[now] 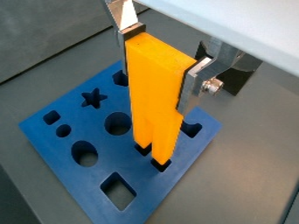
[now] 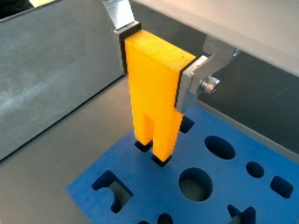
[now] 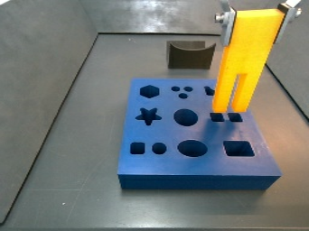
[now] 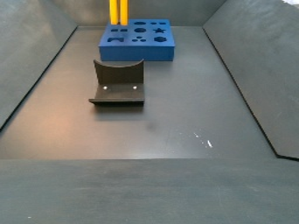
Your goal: Insert the double-square object.
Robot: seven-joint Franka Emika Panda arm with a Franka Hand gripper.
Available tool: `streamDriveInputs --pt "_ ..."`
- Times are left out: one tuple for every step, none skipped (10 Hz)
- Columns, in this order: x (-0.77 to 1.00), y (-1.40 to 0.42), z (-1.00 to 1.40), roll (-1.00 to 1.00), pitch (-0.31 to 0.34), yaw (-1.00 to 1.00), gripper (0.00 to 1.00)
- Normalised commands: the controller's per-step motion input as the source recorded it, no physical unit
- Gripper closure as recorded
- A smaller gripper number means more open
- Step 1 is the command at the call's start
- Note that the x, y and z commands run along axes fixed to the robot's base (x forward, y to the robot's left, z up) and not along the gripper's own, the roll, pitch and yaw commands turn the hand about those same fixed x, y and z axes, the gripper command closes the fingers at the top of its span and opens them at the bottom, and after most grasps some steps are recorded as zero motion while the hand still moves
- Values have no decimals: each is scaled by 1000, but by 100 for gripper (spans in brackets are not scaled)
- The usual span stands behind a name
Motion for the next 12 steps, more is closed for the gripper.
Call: streamDriveInputs --pt "649 0 -123 140 49 80 100" --pt "480 0 -169 130 0 129 100" --pt "503 0 -217 157 0 237 100" --pt "303 0 -149 163 27 220 100" --pt "129 -163 -83 149 47 83 100" --pt "143 -223 -11 153 83 40 100" --pt "114 -249 0 151 91 0 100" --pt "6 -54 -51 166 90 0 100" --pt "0 0 0 103 90 -20 100" --pt "0 0 0 87 94 -17 100" --pt "0 0 0 76 87 -6 100" --pt "0 0 -6 73 61 -3 100"
